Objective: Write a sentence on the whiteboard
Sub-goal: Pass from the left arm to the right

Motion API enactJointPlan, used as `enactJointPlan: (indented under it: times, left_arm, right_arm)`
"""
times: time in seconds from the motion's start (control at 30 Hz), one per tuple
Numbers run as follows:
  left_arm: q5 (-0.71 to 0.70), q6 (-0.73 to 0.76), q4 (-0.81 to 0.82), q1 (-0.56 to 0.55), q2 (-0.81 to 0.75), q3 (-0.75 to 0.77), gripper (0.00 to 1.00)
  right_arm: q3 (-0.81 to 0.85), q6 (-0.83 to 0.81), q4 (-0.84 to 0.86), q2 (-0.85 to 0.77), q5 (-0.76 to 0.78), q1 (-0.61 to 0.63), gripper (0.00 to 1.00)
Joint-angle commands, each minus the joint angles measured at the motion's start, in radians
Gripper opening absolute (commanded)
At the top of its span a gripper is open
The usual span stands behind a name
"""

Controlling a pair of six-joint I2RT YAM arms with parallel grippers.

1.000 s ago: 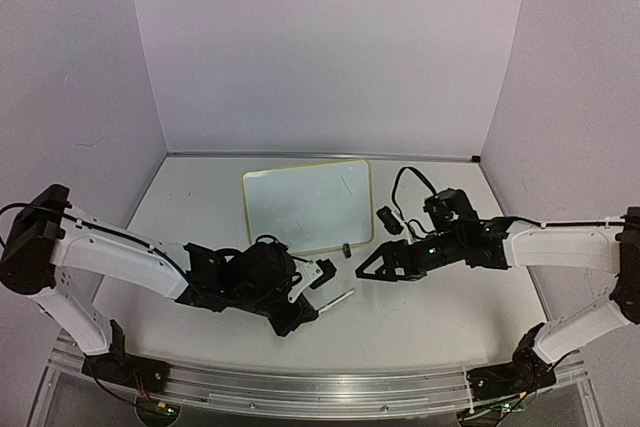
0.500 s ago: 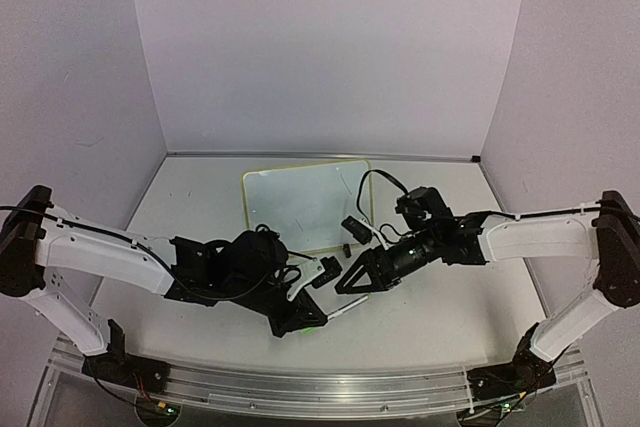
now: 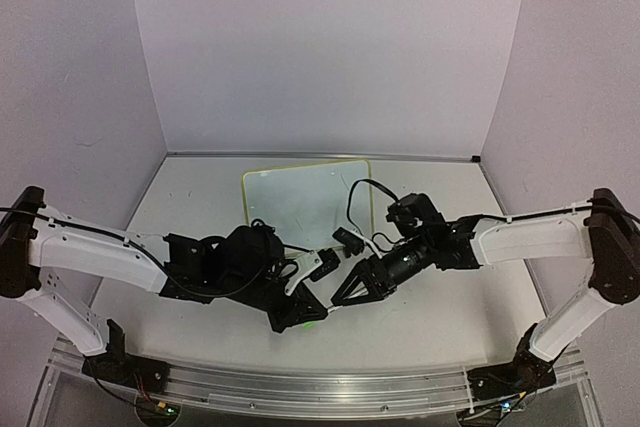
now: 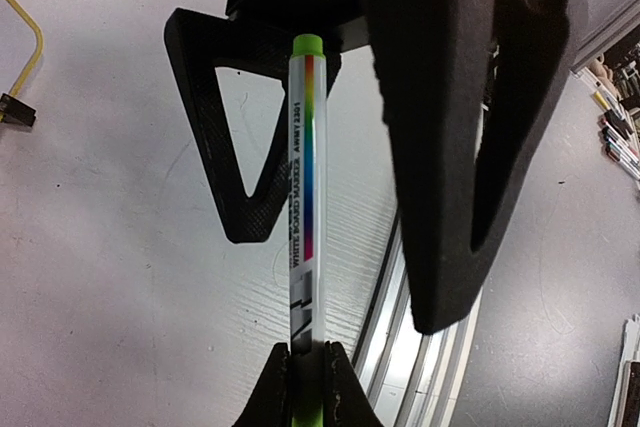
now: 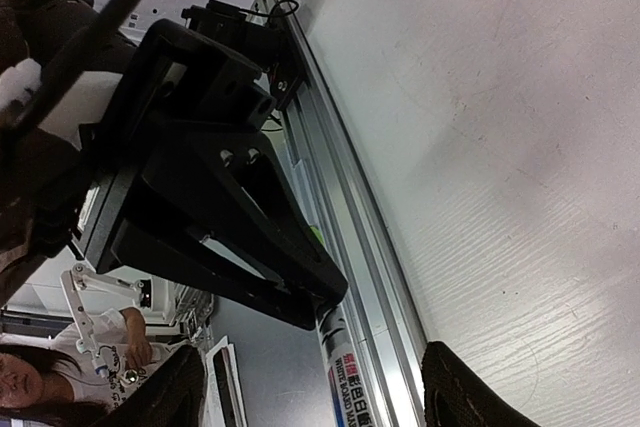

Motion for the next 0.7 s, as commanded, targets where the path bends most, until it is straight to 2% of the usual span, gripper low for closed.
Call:
enactJointPlan:
  times: [0.0, 0.67]
  left_arm:
    - [-0.017, -0.014, 0.005, 0.0, -0.014, 0.062, 0.0]
    - [0.017, -0.01, -0.016, 0.0, 0.038, 0.088, 0.0]
  right_arm:
    - [0.046, -0.01, 0.029, 0.019, -0.024, 0.016, 0.68]
    - [0.065, -0.006, 0.029, 0.034, -0.03, 0.041, 0.57]
